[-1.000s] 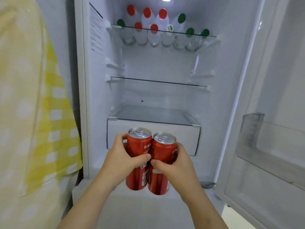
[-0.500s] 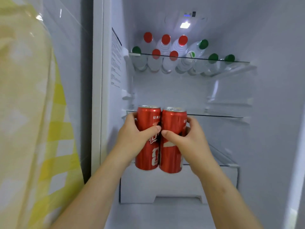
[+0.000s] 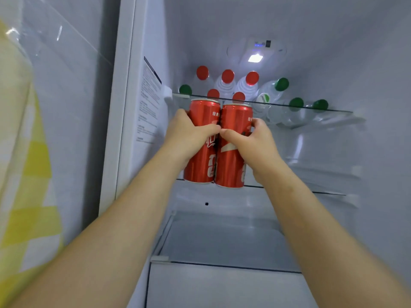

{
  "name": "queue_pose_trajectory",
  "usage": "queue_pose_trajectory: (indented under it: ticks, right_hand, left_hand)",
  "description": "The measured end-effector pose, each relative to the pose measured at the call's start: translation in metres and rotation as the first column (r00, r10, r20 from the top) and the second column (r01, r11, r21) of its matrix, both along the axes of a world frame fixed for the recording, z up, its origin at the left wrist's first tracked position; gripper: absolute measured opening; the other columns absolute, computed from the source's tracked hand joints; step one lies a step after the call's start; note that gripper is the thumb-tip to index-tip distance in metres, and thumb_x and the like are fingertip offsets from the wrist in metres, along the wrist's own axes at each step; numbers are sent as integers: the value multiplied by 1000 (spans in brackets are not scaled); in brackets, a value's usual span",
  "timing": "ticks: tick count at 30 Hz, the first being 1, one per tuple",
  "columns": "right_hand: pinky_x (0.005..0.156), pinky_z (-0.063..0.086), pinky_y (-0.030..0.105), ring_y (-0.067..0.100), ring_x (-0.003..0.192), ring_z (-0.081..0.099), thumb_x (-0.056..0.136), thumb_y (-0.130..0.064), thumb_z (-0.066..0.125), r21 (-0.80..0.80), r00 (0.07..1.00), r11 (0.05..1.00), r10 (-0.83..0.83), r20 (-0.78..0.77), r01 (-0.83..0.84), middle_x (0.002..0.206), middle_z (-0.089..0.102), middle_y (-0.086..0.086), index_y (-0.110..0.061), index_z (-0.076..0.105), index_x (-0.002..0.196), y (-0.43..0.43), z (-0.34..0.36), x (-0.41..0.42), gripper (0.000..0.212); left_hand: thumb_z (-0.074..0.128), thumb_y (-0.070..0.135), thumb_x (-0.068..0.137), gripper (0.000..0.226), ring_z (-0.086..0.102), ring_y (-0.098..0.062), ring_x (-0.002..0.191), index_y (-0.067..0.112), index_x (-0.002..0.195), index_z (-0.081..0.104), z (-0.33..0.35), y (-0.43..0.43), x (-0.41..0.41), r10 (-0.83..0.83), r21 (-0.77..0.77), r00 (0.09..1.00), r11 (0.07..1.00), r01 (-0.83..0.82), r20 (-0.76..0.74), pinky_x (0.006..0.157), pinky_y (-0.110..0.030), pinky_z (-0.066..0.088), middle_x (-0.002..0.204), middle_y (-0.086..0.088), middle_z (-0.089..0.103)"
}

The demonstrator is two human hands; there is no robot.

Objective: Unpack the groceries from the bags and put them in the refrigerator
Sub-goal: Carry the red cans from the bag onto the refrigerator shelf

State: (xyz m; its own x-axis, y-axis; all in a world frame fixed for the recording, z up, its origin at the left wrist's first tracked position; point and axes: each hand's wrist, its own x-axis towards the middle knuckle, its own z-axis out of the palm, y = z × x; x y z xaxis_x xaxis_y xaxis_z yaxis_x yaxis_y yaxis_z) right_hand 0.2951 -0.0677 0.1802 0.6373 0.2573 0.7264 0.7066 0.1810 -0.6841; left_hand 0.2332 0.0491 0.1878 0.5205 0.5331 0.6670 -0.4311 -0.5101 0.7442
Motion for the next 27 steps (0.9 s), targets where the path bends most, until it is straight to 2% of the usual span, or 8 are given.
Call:
queue_pose_trajectory:
  ticks: [4, 7, 11, 15, 19, 21, 24, 27]
  right_hand:
    - [81, 56, 41, 17, 91, 65, 74, -26, 76, -28, 1000, 1000, -1, -22, 1, 101, 64, 0, -19, 51, 109, 10, 5, 21, 44]
    - [80, 56, 40, 17, 90, 65, 74, -25, 76, -33, 999, 999, 9, -37, -10, 101, 63, 1, -21, 49, 105, 15, 5, 33, 41]
    - [81, 55, 41, 19, 92, 64, 74, -25, 77, -38, 997, 999, 20, -75, -23, 102, 62, 3, -20, 47, 106, 20, 4, 46, 44]
    - [79, 54, 38, 18, 92, 63, 73, -30, 77, -59, 997, 998, 23, -77, -27, 104, 61, 2, -20, 46, 108, 23, 4, 57, 47]
    - [80, 52, 36, 17, 96, 61, 76, -31, 75, -109, 997, 994, 16, -78, -25, 106, 59, 0, -23, 42, 109, 24, 2, 60, 47]
    - [70, 50, 27, 12, 88, 60, 78, -25, 74, -149, 995, 987, 44, -92, -58, 105, 59, -2, -24, 41, 110, 19, 2, 61, 46]
    - [55, 38, 18, 6, 80, 54, 79, -22, 73, -215, 994, 975, 38, -107, -61, 105, 56, -3, -20, 37, 127, 8, -1, 64, 60]
    - [60, 41, 22, 14, 91, 54, 79, -24, 73, -249, 996, 968, -28, -82, 7, 120, 56, 4, -17, 30, 140, 6, -12, 70, 75]
  left_hand:
    - [76, 31, 73, 56, 60, -21, 99, 16, 118, 46, 4, 6, 19, 35, -12, 999, 999, -35, -35, 86, -41, 52, 111, -4, 59]
    - [78, 33, 71, 63, 60, -24, 101, 15, 122, 46, 4, 10, 32, 62, -14, 997, 998, -63, -53, 88, -46, 51, 116, -6, 58]
    - [78, 34, 71, 65, 59, -25, 103, 13, 123, 46, 4, 14, 45, 117, 3, 990, 993, -117, -79, 86, -42, 51, 118, -8, 56]
    - [77, 35, 72, 64, 59, -25, 101, 13, 123, 44, 3, 19, 55, 130, -11, 986, 991, -132, -101, 82, -41, 52, 118, -8, 55]
    - [74, 38, 75, 64, 58, -27, 103, 15, 126, 43, 1, 21, 59, 171, 15, 976, 985, -171, -136, 86, -45, 51, 121, -8, 54]
    - [72, 41, 76, 69, 56, -28, 108, 16, 131, 38, -3, 21, 59, 193, 52, 971, 981, -188, -140, 89, -47, 50, 126, -9, 50]
    - [71, 41, 76, 90, 47, -31, 121, 22, 145, 17, -14, 24, 55, 283, 131, 944, 956, -263, -171, 94, -46, 45, 140, -9, 36]
    - [72, 35, 76, 91, 47, -31, 120, 23, 146, 14, -30, 23, 54, 380, 233, 904, 914, -333, -196, 93, -45, 44, 138, -9, 35]
